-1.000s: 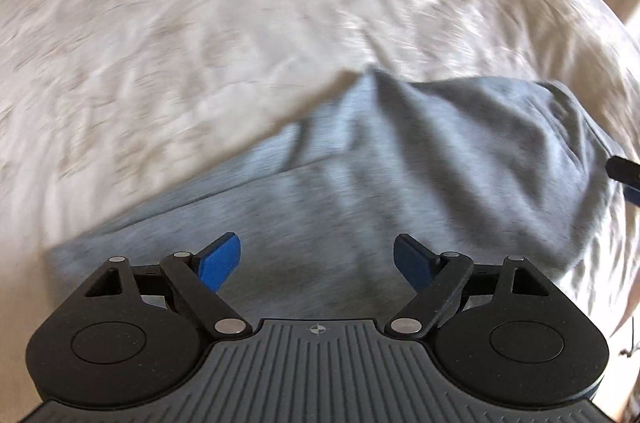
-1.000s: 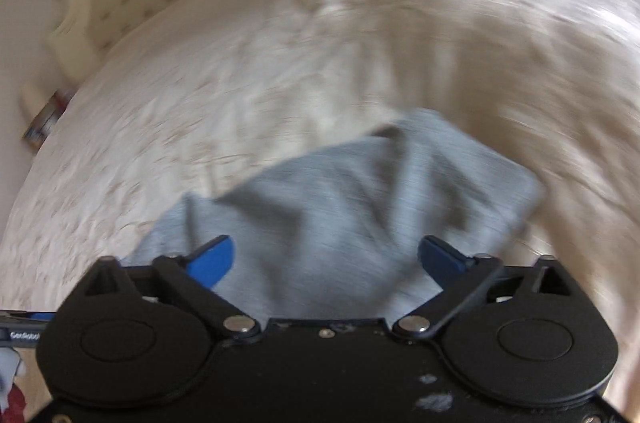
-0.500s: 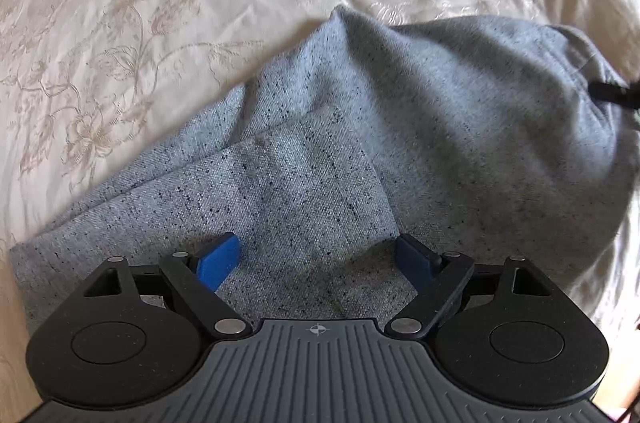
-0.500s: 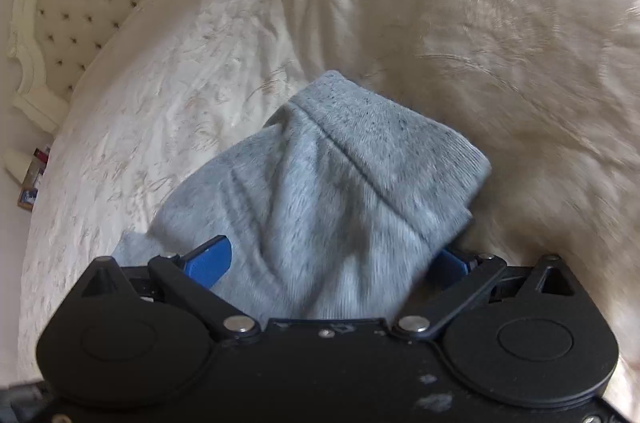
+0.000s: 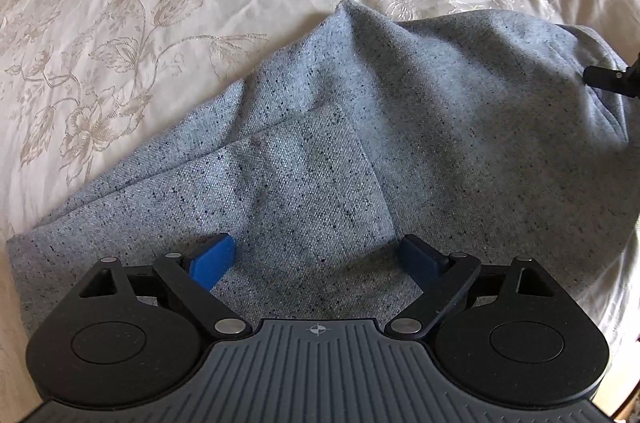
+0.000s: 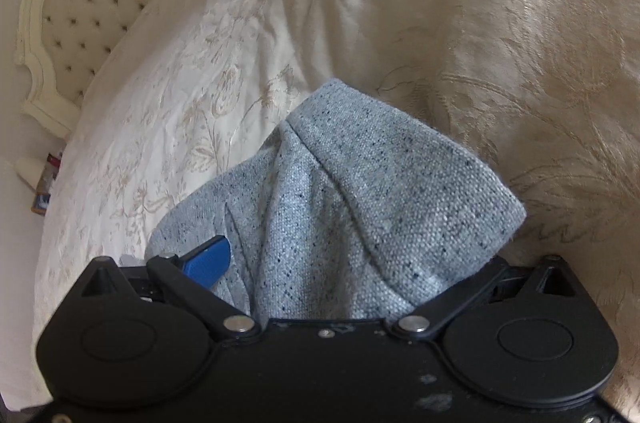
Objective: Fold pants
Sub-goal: 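Pinch the grey pants leg end with the right gripper and lift it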
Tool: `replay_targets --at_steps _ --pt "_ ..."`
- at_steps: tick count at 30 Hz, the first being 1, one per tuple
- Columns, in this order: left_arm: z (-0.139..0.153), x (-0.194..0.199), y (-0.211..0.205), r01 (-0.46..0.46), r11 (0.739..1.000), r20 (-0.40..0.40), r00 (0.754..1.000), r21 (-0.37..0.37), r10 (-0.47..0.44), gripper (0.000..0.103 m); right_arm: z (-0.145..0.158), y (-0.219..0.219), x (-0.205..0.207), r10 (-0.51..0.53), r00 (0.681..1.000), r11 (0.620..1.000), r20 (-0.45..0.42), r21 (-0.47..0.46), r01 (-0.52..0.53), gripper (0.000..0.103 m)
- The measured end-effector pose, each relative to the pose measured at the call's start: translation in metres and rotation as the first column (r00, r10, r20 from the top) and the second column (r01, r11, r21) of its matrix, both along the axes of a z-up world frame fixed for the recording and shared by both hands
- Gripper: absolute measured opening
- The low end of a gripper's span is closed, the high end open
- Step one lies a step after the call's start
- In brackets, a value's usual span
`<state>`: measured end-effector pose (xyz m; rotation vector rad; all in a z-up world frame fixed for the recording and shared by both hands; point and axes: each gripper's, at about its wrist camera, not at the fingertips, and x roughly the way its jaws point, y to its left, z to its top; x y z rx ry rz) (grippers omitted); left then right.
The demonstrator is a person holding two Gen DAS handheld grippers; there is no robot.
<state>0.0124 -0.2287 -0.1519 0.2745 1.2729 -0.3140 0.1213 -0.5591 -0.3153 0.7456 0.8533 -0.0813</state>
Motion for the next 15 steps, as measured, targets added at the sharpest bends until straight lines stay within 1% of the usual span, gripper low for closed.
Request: replay_targets --at_steps 2,3,4,5,6,7,8,10,12,14,15 --pt "0.006 -0.002 0.001 -0.001 1.000 0.012 1.000 -0.004 0.001 0.090 0.003 0.001 0.004 0.011 1.000 1.000 -0.013 -0.009 -0.011 0.103" --pt "0.010 -0.002 0.001 -0.001 1.000 0.023 1.000 -0.005 0.001 0.090 0.005 0.003 0.004 0.009 1.000 0.999 -0.023 -0.033 -0.009 0.099" --pt "0.014 -0.003 0.003 0.000 1.000 0.036 0.999 -0.007 0.001 0.090 0.007 0.003 0.005 0.013 0.999 0.998 -0.032 -0.056 -0.015 0.082" --pt "0.019 -0.003 0.003 -0.002 1.000 0.058 0.998 -0.012 0.003 0.090 0.009 0.003 0.005 0.037 0.999 0.998 -0.024 -0.058 -0.038 0.067" --pt "0.023 -0.003 0.004 -0.005 1.000 0.073 0.997 -0.016 0.006 0.090 0.011 0.000 -0.001 0.057 0.998 0.998 -0.012 -0.036 -0.058 0.055" --pt "0.027 -0.003 0.005 -0.010 1.000 0.092 0.996 -0.023 0.012 0.090 0.012 -0.003 -0.002 0.068 0.998 0.998 -0.007 -0.007 -0.069 0.033" --pt "0.031 -0.002 0.006 -0.017 0.999 0.110 0.994 -0.028 0.020 0.090 0.014 -0.006 -0.002 0.071 0.997 0.997 -0.004 0.013 -0.071 0.031" --pt "0.036 0.000 0.009 -0.036 0.999 0.151 0.988 -0.019 0.038 0.090 0.022 -0.006 -0.002 0.090 0.996 0.996 0.011 -0.006 -0.090 0.029" --pt "0.038 0.002 0.011 -0.068 0.998 0.196 0.978 0.011 0.065 0.090 0.034 -0.001 -0.001 0.116 0.993 0.993 0.023 -0.040 -0.115 0.028" --pt "0.033 0.006 0.013 -0.098 0.995 0.205 0.975 0.031 0.090 0.090 0.046 0.003 -0.002 0.132 0.990 0.990 0.042 -0.062 -0.129 0.028" --pt "0.028 0.008 0.014 -0.099 0.994 0.191 0.978 0.041 0.090 0.090 0.051 0.005 -0.003 0.136 0.989 0.989 0.050 -0.071 -0.133 0.027"
